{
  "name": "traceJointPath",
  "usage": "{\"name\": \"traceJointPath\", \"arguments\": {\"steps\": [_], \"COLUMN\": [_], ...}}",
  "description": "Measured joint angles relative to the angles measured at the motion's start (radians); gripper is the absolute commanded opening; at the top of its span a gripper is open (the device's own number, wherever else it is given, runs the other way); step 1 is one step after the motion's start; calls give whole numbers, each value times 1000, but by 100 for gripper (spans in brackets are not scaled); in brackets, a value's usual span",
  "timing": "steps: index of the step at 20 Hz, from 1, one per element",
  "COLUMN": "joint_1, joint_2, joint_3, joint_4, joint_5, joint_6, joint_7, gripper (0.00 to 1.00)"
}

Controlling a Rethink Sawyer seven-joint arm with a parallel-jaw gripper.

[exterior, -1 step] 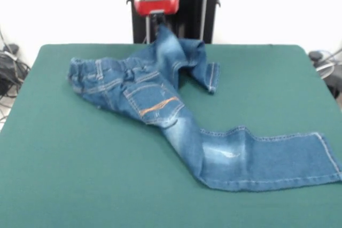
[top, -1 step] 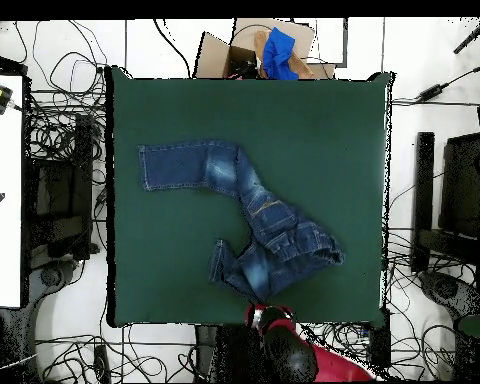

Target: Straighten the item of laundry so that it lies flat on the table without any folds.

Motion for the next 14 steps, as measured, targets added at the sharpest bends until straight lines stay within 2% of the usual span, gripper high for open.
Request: {"name": "traceJointPath", "arguments": {"steps": [5, 8, 11, 14], "joint_1": [62, 96, 133, 153], "joint_2": [-139, -193, -198, -159], "joint_3": [35, 56, 63, 63], "joint_4": [165, 226, 264, 263], "joint_5": [138, 185, 197, 192], "joint_6": [11, 14, 14, 14], "joint_7": [78, 132, 193, 219], "gripper": [0, 0, 0, 0]}}
